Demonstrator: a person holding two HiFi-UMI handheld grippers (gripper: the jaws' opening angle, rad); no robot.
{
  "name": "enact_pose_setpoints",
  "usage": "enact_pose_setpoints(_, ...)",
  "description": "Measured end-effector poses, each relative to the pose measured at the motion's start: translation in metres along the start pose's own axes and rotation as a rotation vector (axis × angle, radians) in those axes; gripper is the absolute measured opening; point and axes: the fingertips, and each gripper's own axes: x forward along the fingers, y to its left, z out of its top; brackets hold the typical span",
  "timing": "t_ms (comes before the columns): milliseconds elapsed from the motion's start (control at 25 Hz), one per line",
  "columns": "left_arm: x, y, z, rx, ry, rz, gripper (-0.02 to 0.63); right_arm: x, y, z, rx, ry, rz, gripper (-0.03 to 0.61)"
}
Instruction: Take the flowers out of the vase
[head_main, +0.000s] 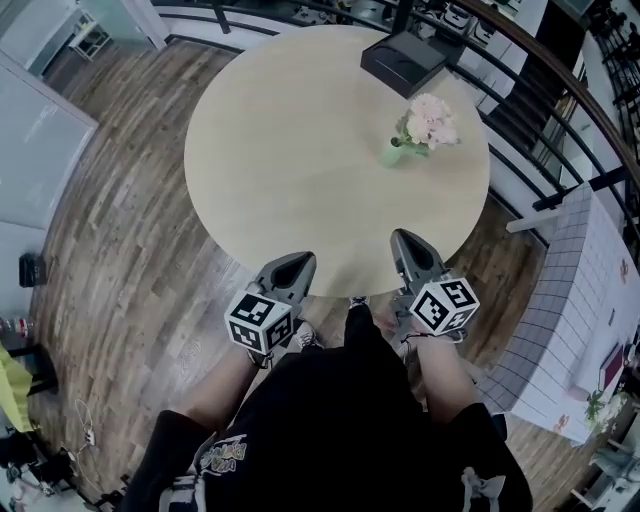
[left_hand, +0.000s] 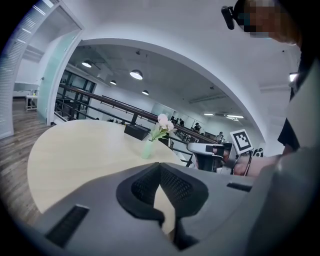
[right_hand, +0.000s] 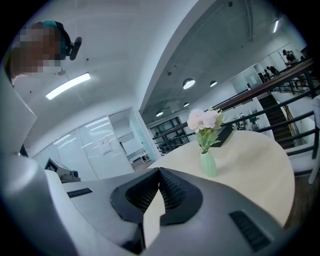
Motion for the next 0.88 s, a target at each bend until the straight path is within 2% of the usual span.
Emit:
enact_pose_setpoints(360, 0.088, 0.004, 0.023, 0.06, 0.003, 0.015, 0.008, 0.027, -0.059, 0.013, 0.008, 0.028, 0.023, 0.021)
enact_pose_setpoints(880, 0.206, 0.019, 0.035, 0.116, 0.011, 0.097, 0.009, 0.057, -0.137, 0.02, 0.027, 0.102, 0.1, 0.021)
